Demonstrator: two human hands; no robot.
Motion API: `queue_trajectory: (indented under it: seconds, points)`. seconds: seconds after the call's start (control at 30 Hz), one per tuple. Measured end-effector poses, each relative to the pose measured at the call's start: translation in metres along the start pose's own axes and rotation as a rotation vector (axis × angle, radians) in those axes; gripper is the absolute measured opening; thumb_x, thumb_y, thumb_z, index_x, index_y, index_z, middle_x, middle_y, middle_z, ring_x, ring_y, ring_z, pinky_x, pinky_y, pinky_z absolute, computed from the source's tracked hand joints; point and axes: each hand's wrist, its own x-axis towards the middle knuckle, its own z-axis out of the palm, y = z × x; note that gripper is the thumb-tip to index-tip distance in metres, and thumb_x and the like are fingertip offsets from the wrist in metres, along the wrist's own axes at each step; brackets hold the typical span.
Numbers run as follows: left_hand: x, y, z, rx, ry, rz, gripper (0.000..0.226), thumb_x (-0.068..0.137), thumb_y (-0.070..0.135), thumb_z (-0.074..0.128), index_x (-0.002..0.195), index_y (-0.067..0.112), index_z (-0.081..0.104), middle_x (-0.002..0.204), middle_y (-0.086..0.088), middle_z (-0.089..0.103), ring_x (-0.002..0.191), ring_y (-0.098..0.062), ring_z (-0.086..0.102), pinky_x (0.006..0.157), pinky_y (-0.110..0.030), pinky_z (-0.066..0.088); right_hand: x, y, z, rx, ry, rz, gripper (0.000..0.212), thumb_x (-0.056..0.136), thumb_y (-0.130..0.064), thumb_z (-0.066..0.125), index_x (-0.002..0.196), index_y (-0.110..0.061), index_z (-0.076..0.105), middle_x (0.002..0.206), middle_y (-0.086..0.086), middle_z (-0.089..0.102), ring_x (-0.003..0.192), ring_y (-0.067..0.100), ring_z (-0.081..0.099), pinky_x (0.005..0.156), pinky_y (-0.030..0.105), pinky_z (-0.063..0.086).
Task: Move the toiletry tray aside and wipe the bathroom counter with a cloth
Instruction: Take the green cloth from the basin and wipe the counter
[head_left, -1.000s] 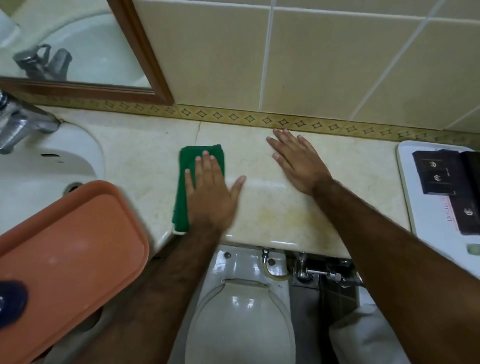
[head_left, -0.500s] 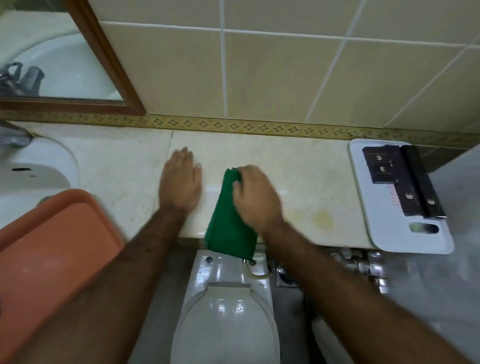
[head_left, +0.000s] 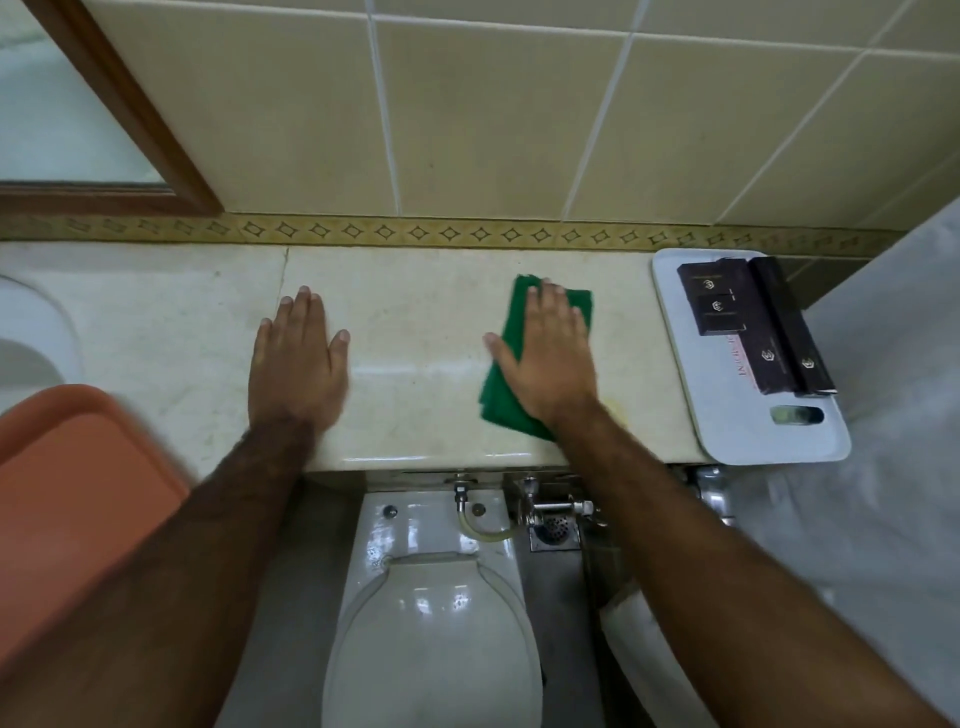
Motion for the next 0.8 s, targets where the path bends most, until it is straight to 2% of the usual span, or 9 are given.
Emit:
queue_trajectory:
  seconds: [0.13, 0.3, 0.37, 0.5, 0.53, 0.6, 0.67, 0.8]
  points:
    - [0.0, 0.001, -0.001, 0.0, 0.0, -0.007, 0.062, 0.108, 0.038, 0.031, 0.159, 0.004, 0.027, 0.167, -0.013, 0.026, 0.155, -0.03, 0.024, 0.126, -0.047, 0.018, -0.045, 0.039, -0.003, 0.01, 0.078, 0.215, 0.089, 0.102, -0.068, 0.021, 0.164, -0.005, 0.01, 0.173, 0.017, 0.009, 0.161, 0.03, 0.007, 0.13, 0.05, 0.011]
    - [0.0, 0.001, 0.0, -0.003, 0.019, -0.01, 0.061, 0.108, 0.037, 0.032, 0.159, 0.004, 0.028, 0.167, -0.013, 0.027, 0.155, -0.031, 0.024, 0.126, -0.047, 0.018, -0.089, 0.017, 0.013, 0.012, 0.134, 0.43, 0.088, 0.102, -0.065, 0.013, 0.163, -0.001, 0.009, 0.172, 0.02, 0.01, 0.161, 0.032, 0.007, 0.129, 0.052, 0.015]
    - [0.001, 0.0, 0.002, 0.003, 0.03, -0.003, 0.06, 0.108, 0.036, 0.032, 0.159, 0.004, 0.029, 0.166, -0.013, 0.028, 0.154, -0.031, 0.025, 0.126, -0.048, 0.019, -0.081, -0.009, 0.018, 0.033, 0.14, 0.35, 0.088, 0.103, -0.065, 0.016, 0.163, -0.002, 0.01, 0.172, 0.02, 0.012, 0.16, 0.033, 0.009, 0.129, 0.053, 0.015]
    - [0.002, -0.001, 0.005, 0.016, 0.038, -0.004, 0.061, 0.108, 0.039, 0.03, 0.159, 0.006, 0.027, 0.167, -0.012, 0.028, 0.154, -0.03, 0.025, 0.126, -0.047, 0.019, -0.062, -0.058, 0.029, 0.01, 0.07, -0.124, 0.087, 0.102, -0.068, 0.02, 0.164, -0.007, 0.011, 0.173, 0.014, 0.007, 0.161, 0.029, 0.004, 0.13, 0.049, 0.008]
    - [0.002, -0.002, 0.006, 0.017, 0.039, -0.005, 0.061, 0.108, 0.039, 0.029, 0.159, 0.007, 0.027, 0.167, -0.012, 0.028, 0.154, -0.03, 0.025, 0.126, -0.047, 0.019, -0.062, -0.06, 0.032, -0.008, 0.063, -0.189, 0.087, 0.102, -0.067, 0.021, 0.164, -0.007, 0.013, 0.173, 0.013, 0.008, 0.161, 0.028, 0.005, 0.13, 0.048, 0.01]
    - [0.002, -0.003, 0.007, 0.013, 0.043, 0.003, 0.061, 0.108, 0.04, 0.028, 0.159, 0.006, 0.026, 0.167, -0.012, 0.027, 0.155, -0.03, 0.024, 0.126, -0.047, 0.018, -0.074, -0.048, 0.036, -0.02, 0.088, -0.204, 0.084, 0.104, -0.067, 0.021, 0.164, -0.008, 0.016, 0.173, 0.012, 0.011, 0.161, 0.027, 0.008, 0.13, 0.047, 0.012]
    - [0.002, -0.003, 0.007, 0.003, 0.046, 0.01, 0.061, 0.108, 0.04, 0.028, 0.159, 0.006, 0.026, 0.167, -0.012, 0.027, 0.155, -0.03, 0.024, 0.126, -0.047, 0.018, -0.093, -0.021, 0.041, -0.019, 0.146, -0.079, 0.083, 0.104, -0.068, 0.022, 0.163, -0.01, 0.017, 0.172, 0.012, 0.012, 0.16, 0.027, 0.01, 0.129, 0.047, 0.012]
    - [0.003, -0.004, 0.007, 0.006, 0.045, 0.007, 0.062, 0.108, 0.04, 0.027, 0.159, 0.005, 0.027, 0.167, -0.013, 0.027, 0.155, -0.031, 0.024, 0.126, -0.048, 0.018, -0.121, 0.04, 0.037, -0.015, 0.249, 0.31, 0.082, 0.104, -0.065, 0.021, 0.163, -0.009, 0.02, 0.172, 0.015, 0.016, 0.159, 0.03, 0.014, 0.127, 0.054, 0.021]
